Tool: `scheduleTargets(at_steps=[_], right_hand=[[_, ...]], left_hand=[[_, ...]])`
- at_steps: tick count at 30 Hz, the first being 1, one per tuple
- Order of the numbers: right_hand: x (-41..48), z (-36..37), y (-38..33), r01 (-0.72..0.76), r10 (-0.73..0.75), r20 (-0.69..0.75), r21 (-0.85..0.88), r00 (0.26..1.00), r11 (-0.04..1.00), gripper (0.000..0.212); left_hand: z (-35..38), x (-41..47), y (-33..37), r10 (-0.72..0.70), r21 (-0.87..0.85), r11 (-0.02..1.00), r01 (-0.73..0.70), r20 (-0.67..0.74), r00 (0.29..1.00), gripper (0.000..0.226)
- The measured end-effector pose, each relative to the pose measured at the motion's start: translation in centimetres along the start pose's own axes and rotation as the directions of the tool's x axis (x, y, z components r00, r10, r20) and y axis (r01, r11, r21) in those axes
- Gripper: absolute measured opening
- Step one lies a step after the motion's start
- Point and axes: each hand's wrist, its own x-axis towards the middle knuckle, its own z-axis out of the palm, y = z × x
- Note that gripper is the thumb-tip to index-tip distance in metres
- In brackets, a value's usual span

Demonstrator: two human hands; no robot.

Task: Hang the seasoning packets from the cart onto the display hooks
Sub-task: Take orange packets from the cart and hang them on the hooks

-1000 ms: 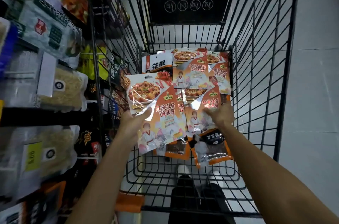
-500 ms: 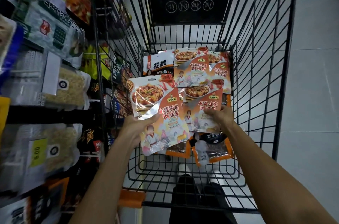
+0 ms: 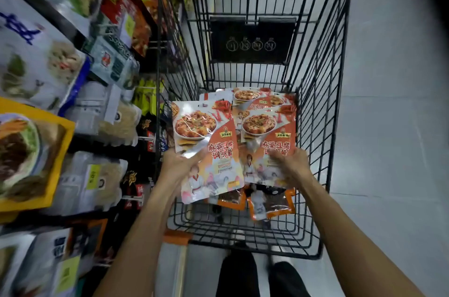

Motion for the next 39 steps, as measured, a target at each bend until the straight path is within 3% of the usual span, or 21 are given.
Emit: scheduleTargets(at_steps=[8, 14, 17, 23, 24, 26, 27, 31, 36, 39], right_hand=[[-8.4, -1.2, -8.0, 0.219, -0.209, 0.198, -0.026, 0.958, 0.975, 0.038], [-16.6, -0.4, -12.8, 0.36, -0.306, 0.424, -0.052, 0.853, 0.932, 0.024], [-21.4, 0.6, -15.1, 0.426, -0.326, 0.575, -0.045, 0.751, 0.904, 0.022], [-31.0, 4.7, -17.3, 0.583, -0.399, 0.783, 0.058, 0.478, 0.811, 0.013], [-32.8, 5.5, -17.4, 0.599, -0.399, 0.811, 0.077, 0.428, 0.797, 0.013], [-36.4, 7.0, -17.4, 0.63, -0.403, 0.858, 0.126, 0.317, 0.766, 0.013], [-38.3, 7.8, -17.2, 0.638, -0.4, 0.877, 0.151, 0.266, 0.755, 0.016], [-45.9, 10.8, -16.1, 0.539, -0.355, 0.929, 0.247, 0.104, 0.805, 0.042], [-54.4, 14.0, -12.9, 0.467, -0.311, 0.948, 0.302, -0.059, 0.831, 0.035], [-58.2, 15.2, -10.6, 0.459, -0.293, 0.949, 0.311, -0.112, 0.832, 0.027]], left_hand=[[-4.6, -10.4, 2.7, 0.194, -0.103, 0.966, -0.235, -0.309, 0.931, 0.05], [-8.6, -22.7, 2.9, 0.306, -0.126, 0.899, -0.419, -0.503, 0.808, 0.043], [-10.7, -29.8, 2.3, 0.332, -0.069, 0.875, -0.479, -0.634, 0.698, 0.036], [-15.1, -43.4, -0.3, 0.309, -0.039, 0.829, -0.559, -0.8, 0.514, 0.027], [-15.8, -45.7, -0.8, 0.292, -0.043, 0.82, -0.57, -0.826, 0.482, 0.03], [-17.2, -50.0, -2.1, 0.265, -0.032, 0.809, -0.587, -0.872, 0.412, 0.064], [-17.9, -52.1, -2.8, 0.261, -0.01, 0.803, -0.595, -0.893, 0.367, 0.066], [-19.9, -59.9, -5.8, 0.233, 0.031, 0.765, -0.643, -0.944, 0.232, 0.05], [-22.2, -68.1, -10.4, 0.199, 0.054, 0.724, -0.688, -0.971, 0.133, 0.048], [-23.5, -71.3, -13.4, 0.186, 0.073, 0.727, -0.683, -0.978, 0.092, 0.028]])
